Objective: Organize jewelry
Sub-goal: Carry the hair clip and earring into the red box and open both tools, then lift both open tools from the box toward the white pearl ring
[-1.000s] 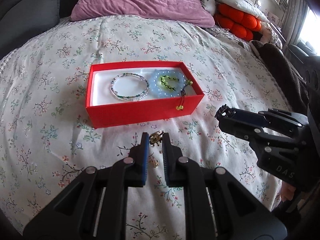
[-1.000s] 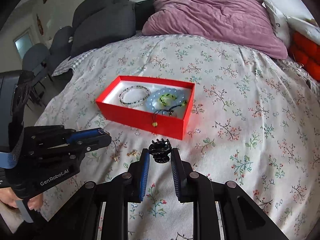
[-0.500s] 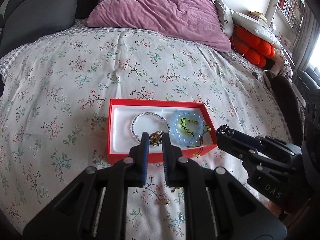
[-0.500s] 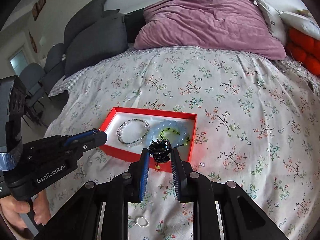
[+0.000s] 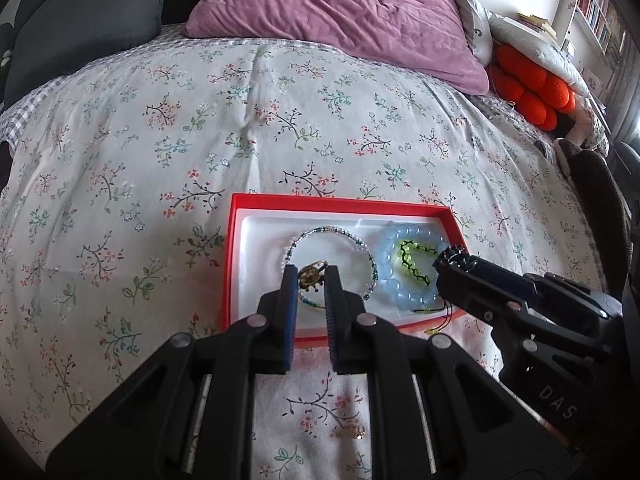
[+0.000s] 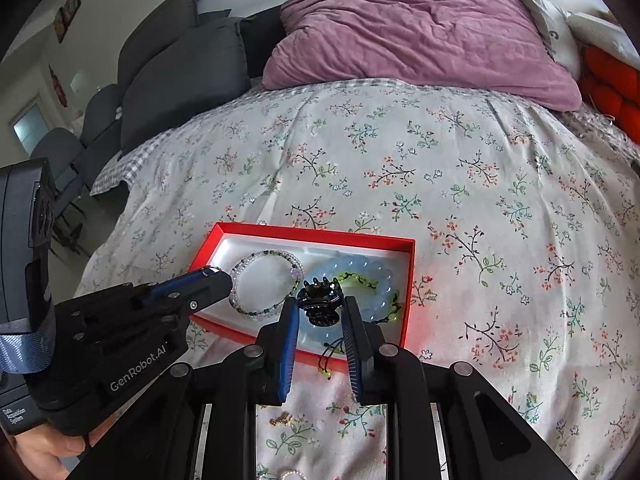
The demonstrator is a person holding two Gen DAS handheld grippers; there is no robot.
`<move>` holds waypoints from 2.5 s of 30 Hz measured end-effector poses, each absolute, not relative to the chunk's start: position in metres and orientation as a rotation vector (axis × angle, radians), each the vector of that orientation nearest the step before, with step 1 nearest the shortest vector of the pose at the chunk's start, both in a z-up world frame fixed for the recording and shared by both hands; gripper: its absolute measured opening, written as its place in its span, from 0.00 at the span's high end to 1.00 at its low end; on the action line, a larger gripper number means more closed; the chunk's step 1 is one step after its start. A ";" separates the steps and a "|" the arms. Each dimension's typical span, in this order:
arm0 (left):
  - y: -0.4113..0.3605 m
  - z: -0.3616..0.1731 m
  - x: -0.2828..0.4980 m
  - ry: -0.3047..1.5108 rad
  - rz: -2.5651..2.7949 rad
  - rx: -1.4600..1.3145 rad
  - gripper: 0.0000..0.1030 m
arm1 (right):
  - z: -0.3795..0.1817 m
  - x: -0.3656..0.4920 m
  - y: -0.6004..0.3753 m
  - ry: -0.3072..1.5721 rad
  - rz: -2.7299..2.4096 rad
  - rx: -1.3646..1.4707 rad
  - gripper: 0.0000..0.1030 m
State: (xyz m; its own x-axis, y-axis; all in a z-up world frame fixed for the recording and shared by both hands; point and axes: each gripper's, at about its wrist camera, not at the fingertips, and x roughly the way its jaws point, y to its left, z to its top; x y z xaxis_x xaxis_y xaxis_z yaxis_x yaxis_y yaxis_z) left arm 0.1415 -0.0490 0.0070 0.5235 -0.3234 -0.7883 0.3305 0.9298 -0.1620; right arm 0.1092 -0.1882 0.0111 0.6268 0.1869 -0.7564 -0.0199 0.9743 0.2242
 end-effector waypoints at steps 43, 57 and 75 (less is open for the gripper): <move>-0.014 0.018 0.085 0.959 -0.351 0.106 0.07 | 0.034 0.045 -0.203 0.899 0.111 0.099 0.25; -0.008 0.003 0.058 0.996 -0.374 0.160 0.06 | 0.017 0.011 -0.203 0.944 0.132 0.018 0.23; -0.007 -0.034 0.034 1.079 -0.448 0.225 0.06 | -0.016 -0.004 -0.217 1.037 0.075 0.028 0.23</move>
